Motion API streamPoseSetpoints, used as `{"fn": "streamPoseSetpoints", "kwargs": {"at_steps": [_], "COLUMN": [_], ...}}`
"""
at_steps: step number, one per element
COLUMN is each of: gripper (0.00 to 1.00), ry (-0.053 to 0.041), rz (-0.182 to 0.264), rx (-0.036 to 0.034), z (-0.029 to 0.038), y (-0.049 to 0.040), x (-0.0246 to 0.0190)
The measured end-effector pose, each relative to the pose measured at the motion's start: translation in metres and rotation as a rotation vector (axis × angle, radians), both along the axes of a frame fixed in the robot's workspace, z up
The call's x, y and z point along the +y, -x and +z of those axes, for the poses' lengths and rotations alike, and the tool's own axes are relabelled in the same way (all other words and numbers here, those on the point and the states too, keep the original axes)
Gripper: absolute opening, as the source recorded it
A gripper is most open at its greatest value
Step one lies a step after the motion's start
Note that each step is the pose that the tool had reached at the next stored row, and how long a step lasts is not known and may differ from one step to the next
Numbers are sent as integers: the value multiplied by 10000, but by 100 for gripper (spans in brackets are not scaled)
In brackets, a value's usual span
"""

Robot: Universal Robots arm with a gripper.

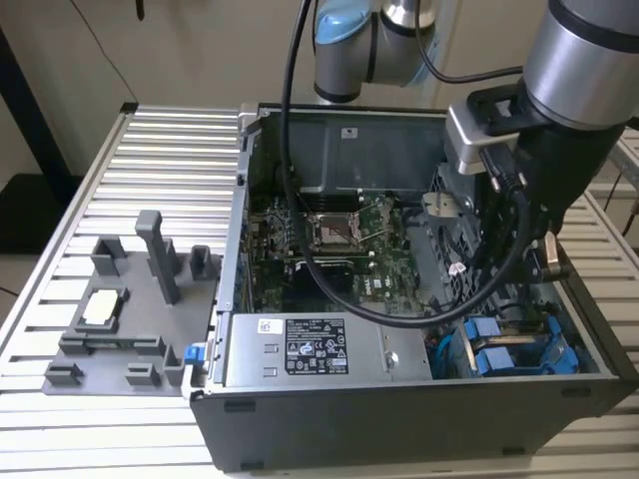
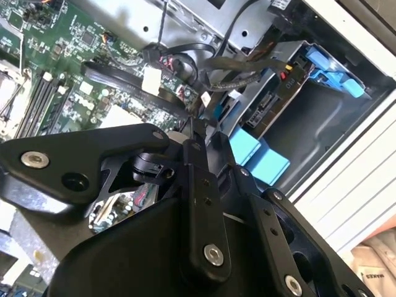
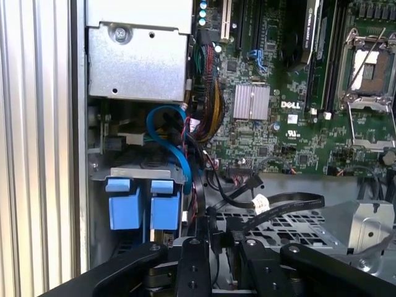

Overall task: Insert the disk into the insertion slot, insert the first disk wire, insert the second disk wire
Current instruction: 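Insert the second disk wire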

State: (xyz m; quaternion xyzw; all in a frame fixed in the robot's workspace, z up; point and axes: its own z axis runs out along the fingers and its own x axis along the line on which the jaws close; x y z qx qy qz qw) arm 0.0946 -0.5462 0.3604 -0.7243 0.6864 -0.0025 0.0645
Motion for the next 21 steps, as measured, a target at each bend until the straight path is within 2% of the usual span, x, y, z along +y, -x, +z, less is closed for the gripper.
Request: {"fn": "streamPoseSetpoints", "kwargs": {"at_steps": [8, 10, 16, 18, 20, 21], "gripper": [24, 11, 11, 18, 18, 25], "ry": [1, -2, -2, 3, 70, 104], "rz": [1, 1, 1, 1, 1, 1], "rx": [1, 1, 0, 1, 1, 1], "z": [-2, -4, -2, 9, 23, 24], "y": [10, 10, 10, 10, 13, 14], "x": [-3, -4, -7, -8, -7, -7]}}
